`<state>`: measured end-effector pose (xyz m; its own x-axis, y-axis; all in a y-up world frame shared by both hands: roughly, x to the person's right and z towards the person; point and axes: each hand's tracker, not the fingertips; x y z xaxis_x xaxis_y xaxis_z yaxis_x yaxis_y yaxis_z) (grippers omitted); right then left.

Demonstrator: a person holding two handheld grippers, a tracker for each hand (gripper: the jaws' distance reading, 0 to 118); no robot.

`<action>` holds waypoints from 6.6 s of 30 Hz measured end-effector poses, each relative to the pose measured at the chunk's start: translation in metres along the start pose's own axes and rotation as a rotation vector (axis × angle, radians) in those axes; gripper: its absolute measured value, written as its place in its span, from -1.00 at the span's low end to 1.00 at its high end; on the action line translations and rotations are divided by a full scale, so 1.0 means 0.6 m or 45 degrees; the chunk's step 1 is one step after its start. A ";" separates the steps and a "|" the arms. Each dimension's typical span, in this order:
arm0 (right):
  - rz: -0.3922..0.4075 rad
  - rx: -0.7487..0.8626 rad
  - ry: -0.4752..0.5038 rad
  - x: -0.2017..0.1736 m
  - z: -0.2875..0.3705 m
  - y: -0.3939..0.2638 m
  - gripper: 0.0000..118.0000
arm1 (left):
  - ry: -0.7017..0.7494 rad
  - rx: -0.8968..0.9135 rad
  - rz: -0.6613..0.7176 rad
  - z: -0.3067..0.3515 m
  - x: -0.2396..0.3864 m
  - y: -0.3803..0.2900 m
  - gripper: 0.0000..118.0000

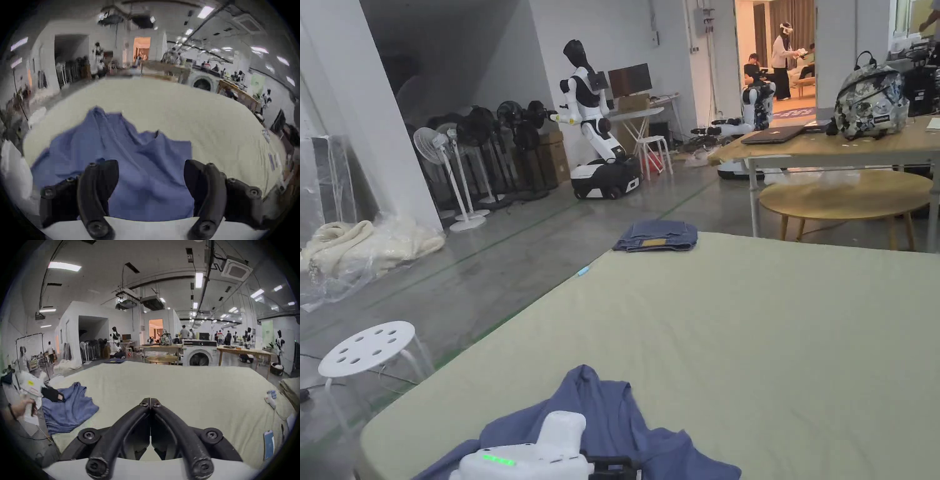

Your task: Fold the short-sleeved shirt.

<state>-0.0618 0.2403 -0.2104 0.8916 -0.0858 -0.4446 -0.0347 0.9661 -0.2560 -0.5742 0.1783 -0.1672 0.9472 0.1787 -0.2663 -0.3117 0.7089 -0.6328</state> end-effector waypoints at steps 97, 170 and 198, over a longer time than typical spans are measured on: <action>-0.312 -0.135 -0.468 0.243 0.238 -0.085 -1.00 | -0.277 -0.457 -0.035 -0.301 0.279 0.032 -1.00; -0.063 -0.076 -0.371 0.381 -0.230 0.382 -0.92 | -0.320 0.500 -0.058 -0.035 0.296 0.422 -1.00; -0.372 -0.563 -0.561 0.266 0.223 -0.246 -0.35 | -0.228 0.097 0.099 0.104 0.165 -0.241 -0.50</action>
<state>0.1460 0.1165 -0.1285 0.9896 -0.1300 0.0621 0.1373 0.7203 -0.6799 -0.4306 0.1358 -0.0566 0.9209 0.3484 -0.1747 -0.3842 0.7364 -0.5568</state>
